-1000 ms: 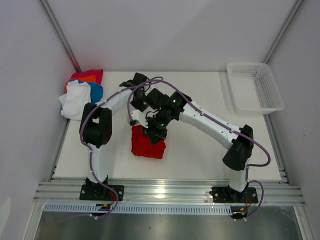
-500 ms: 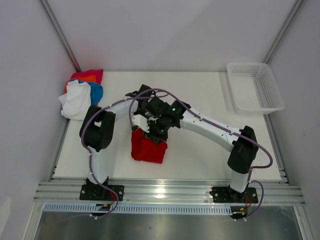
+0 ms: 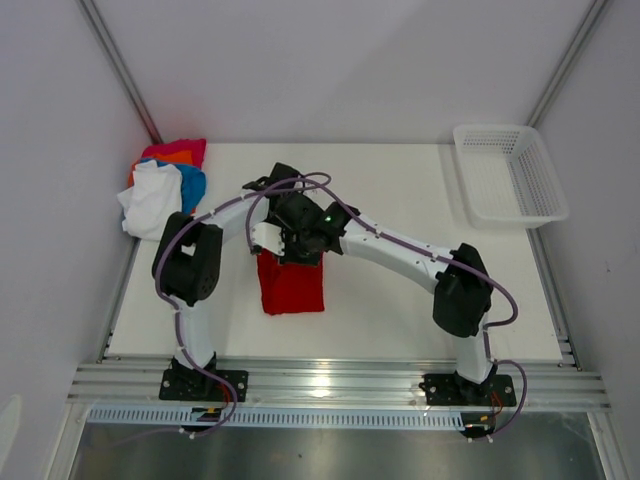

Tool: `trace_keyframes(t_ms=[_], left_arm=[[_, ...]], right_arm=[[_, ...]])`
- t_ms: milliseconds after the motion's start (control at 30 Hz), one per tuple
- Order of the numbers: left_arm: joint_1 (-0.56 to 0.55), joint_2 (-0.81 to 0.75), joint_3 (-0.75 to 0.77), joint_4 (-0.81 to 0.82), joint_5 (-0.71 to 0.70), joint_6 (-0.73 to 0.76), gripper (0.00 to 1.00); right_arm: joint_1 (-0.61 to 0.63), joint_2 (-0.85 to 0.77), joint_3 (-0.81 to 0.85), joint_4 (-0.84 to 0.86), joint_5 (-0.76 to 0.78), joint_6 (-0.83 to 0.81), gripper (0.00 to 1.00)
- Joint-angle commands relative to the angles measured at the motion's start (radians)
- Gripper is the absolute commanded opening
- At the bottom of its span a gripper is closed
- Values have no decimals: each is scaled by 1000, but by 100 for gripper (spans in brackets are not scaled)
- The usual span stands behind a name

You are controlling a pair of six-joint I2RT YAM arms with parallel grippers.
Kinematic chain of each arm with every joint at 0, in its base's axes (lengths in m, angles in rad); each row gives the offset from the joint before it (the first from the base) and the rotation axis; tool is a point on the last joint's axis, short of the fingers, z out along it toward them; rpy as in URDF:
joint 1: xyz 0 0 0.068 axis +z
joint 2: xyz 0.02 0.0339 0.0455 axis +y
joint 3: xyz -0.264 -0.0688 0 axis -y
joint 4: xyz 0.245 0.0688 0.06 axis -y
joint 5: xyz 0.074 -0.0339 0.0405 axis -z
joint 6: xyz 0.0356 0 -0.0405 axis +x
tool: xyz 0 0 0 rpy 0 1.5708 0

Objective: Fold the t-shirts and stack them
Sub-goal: Fold the tshirt

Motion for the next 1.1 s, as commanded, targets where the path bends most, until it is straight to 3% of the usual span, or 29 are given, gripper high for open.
trace_keyframes(t_ms=[0,200,333,533,567,633,900,1067], left_arm=[[-37,-55,6,15,-9,11,90],[-19,-32,10,61,-74,0,90],[27,5,125,-80,144,-104,88],[40,141,318,-399,473,-103,84],[40,193,344,-450,495,-93,73],[58,218,422,-498,534,-108,74],[171,259,542,-421,445,-170,80],[185,261,527,-370,364,-158,83]], right_arm=[[-38,55,137,181,103,47,0],[-41,55,189,131,55,67,0],[-38,-1,206,60,-33,96,0],[-38,-96,290,-61,-107,145,0],[-39,-103,310,-79,-122,150,0],[-39,-115,365,-118,-134,161,0],[-35,-143,365,-147,-180,184,0],[-25,-146,405,-228,-272,208,0]])
